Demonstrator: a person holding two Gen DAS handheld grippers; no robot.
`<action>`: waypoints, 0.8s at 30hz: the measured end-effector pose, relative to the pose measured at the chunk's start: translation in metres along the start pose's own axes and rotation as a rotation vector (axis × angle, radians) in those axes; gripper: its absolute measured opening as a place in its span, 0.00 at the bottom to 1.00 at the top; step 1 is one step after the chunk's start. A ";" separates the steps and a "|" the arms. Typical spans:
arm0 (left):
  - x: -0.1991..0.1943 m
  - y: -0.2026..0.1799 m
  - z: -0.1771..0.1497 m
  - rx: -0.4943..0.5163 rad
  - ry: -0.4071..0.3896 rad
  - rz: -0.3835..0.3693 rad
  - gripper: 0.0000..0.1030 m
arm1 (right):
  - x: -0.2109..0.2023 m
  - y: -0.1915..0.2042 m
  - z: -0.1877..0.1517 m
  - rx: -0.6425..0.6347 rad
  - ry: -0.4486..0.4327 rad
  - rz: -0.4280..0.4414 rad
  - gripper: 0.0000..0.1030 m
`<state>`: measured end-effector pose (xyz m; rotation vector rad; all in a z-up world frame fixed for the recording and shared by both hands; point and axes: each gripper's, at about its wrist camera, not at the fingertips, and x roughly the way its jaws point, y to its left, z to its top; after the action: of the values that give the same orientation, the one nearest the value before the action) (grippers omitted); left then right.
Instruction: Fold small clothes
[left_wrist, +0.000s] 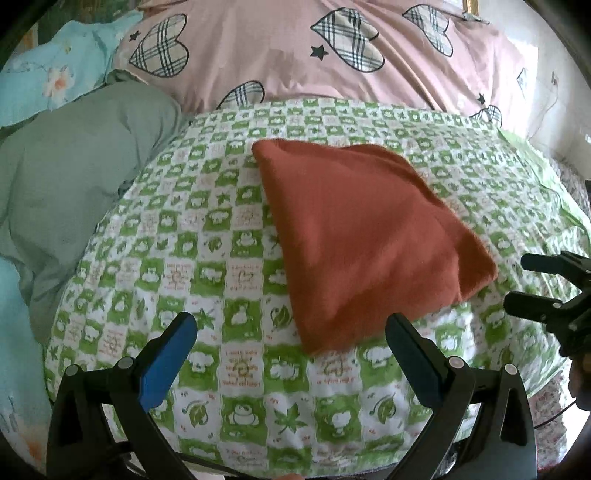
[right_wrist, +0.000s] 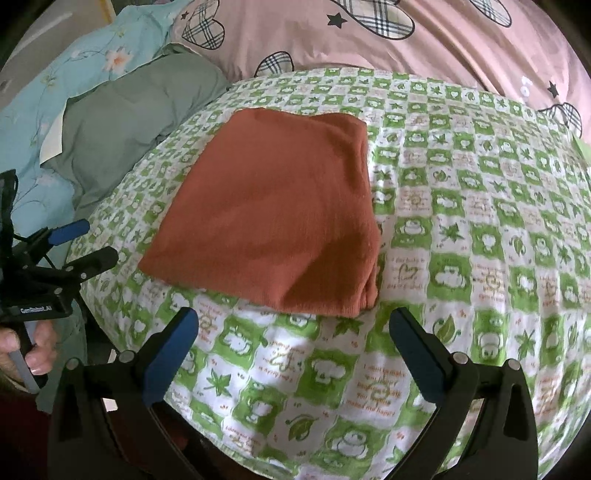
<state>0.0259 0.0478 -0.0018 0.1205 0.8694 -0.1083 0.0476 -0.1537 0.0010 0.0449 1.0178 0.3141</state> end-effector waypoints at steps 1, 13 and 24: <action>0.000 -0.001 0.003 0.002 -0.004 0.003 0.99 | 0.001 0.000 0.002 -0.005 0.001 0.002 1.00; 0.012 0.000 0.015 -0.026 0.007 0.020 0.99 | 0.013 0.001 0.021 -0.026 0.009 0.014 1.00; 0.011 -0.003 0.014 -0.024 0.009 0.022 0.99 | 0.011 -0.007 0.025 0.007 -0.002 0.019 1.00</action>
<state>0.0433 0.0426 -0.0018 0.1079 0.8781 -0.0768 0.0761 -0.1544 0.0040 0.0614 1.0175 0.3282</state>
